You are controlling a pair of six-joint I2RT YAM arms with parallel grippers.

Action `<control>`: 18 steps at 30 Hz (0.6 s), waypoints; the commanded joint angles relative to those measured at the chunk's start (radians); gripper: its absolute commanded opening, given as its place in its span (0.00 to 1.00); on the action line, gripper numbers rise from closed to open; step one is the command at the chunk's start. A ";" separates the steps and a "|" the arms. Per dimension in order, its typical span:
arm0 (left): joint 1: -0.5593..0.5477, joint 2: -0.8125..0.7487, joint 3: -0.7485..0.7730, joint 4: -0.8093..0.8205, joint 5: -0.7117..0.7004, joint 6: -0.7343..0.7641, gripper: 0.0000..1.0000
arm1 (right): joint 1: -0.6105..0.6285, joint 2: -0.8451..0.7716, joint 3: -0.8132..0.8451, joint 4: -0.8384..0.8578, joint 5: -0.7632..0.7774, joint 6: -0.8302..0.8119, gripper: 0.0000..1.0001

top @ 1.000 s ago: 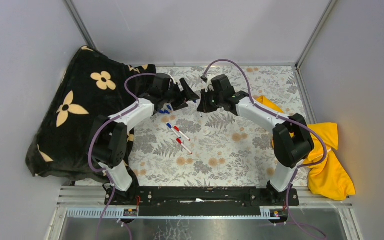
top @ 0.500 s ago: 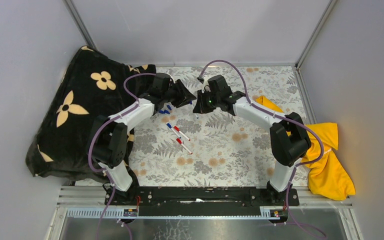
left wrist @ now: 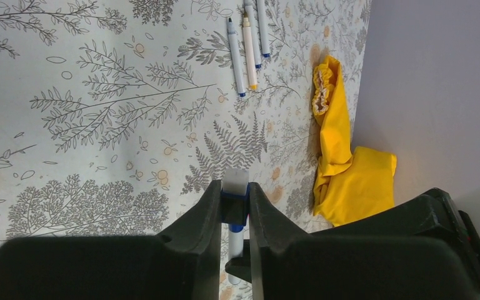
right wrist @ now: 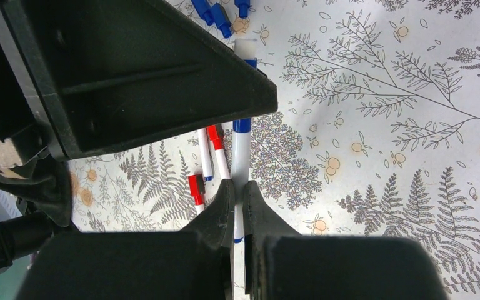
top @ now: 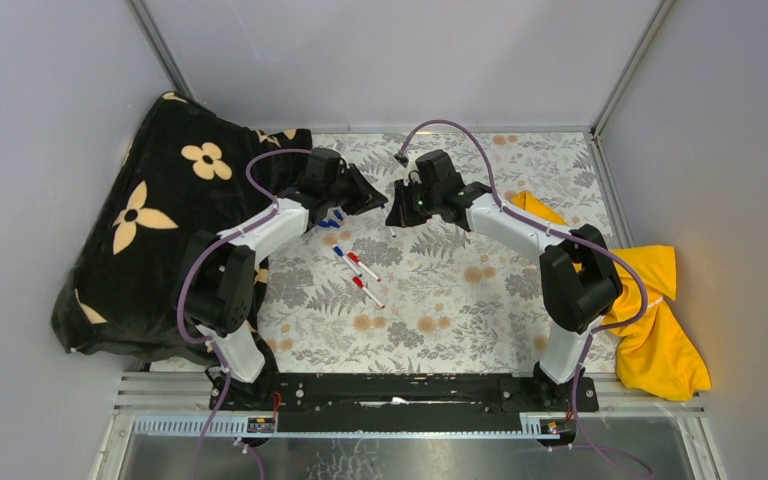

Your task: Open the pen caps

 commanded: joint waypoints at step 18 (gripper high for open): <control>-0.008 -0.051 -0.012 0.065 -0.025 -0.006 0.00 | 0.008 0.018 0.100 0.031 -0.018 0.003 0.24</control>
